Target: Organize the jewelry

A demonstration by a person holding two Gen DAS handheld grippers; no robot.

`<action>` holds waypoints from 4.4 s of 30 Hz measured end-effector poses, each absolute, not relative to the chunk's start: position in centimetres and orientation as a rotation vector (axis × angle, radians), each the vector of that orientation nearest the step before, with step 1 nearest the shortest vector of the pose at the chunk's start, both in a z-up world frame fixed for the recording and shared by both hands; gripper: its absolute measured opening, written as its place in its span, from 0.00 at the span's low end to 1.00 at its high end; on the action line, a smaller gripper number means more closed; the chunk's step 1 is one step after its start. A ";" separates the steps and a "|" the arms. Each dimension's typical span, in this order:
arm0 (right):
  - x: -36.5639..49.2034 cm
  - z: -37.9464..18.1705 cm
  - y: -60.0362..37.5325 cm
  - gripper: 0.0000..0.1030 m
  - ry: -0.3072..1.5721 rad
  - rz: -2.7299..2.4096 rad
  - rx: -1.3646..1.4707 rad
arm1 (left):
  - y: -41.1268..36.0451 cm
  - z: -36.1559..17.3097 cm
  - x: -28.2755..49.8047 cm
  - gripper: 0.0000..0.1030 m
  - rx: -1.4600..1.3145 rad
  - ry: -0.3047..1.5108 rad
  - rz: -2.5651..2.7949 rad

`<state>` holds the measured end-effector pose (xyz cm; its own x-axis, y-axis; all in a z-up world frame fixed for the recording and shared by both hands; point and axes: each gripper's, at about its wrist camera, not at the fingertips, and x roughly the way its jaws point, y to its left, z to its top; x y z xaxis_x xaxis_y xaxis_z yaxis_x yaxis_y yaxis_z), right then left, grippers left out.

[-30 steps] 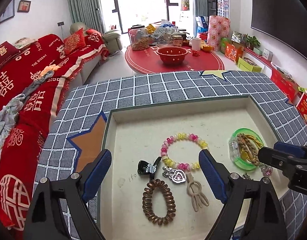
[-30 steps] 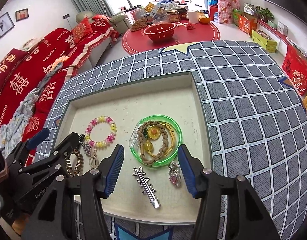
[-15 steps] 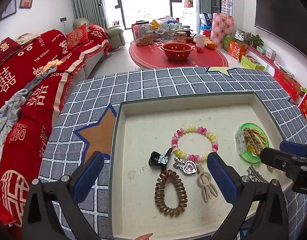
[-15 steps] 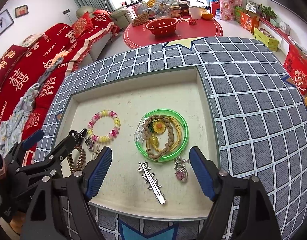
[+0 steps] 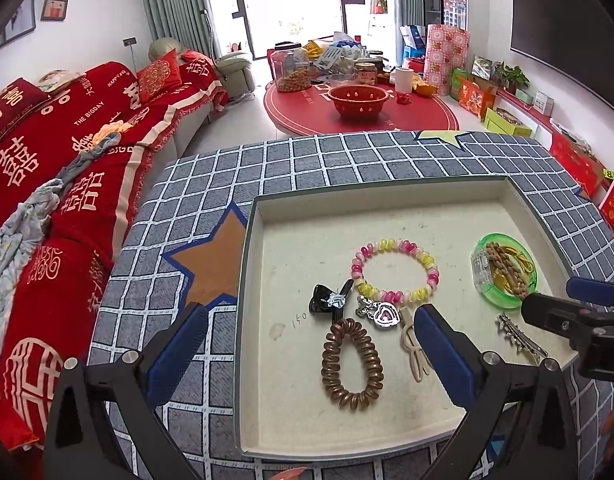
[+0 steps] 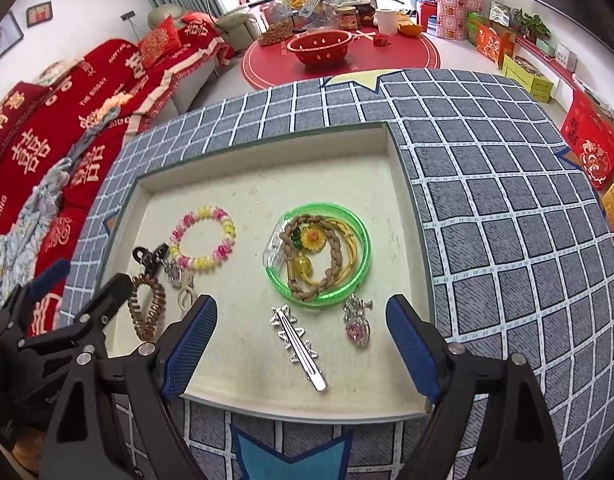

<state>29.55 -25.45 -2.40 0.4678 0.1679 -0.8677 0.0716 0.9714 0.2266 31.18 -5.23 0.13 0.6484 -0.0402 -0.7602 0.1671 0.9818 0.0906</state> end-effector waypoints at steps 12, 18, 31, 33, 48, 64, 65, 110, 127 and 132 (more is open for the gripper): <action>28.4 -2.4 -25.0 0.86 1.092 0.057 0.209 | -4.7 0.2 29.7 1.00 0.160 0.870 -0.124; 27.5 -1.8 -25.0 0.86 1.064 0.049 0.196 | -4.1 0.7 28.2 1.00 0.137 0.855 -0.125; 22.6 -0.6 -24.4 0.86 0.984 0.013 0.157 | -2.6 0.9 22.3 1.00 0.094 0.819 -0.111; 21.8 -0.4 -24.2 0.86 0.970 0.006 0.145 | -2.3 0.7 21.6 1.00 0.092 0.817 -0.102; 15.4 1.6 -22.7 0.86 0.802 -0.082 0.034 | -1.8 1.5 16.6 1.00 0.081 0.726 -0.068; 11.3 2.2 -23.0 0.86 0.718 -0.124 0.006 | -2.4 1.9 14.1 1.00 0.077 0.692 -0.082; 11.2 2.3 -23.0 0.86 0.715 -0.125 0.006 | -2.4 2.0 14.1 1.00 0.076 0.692 -0.085; 11.1 2.5 -21.7 0.86 0.720 -0.092 0.017 | -2.0 1.9 13.6 1.00 0.062 0.696 -0.068; 11.2 2.5 -21.7 0.86 0.720 -0.092 0.018 | -1.9 1.8 13.7 1.00 0.062 0.700 -0.063; 11.2 2.5 -21.6 0.86 0.720 -0.091 0.020 | -1.9 1.7 13.7 1.00 0.064 0.699 -0.064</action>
<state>11.22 -21.63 2.46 0.7481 -0.0764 -0.6592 0.0899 0.9959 -0.0134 13.68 -1.92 1.74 0.7635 -0.0374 -0.6448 0.0801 0.9961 0.0372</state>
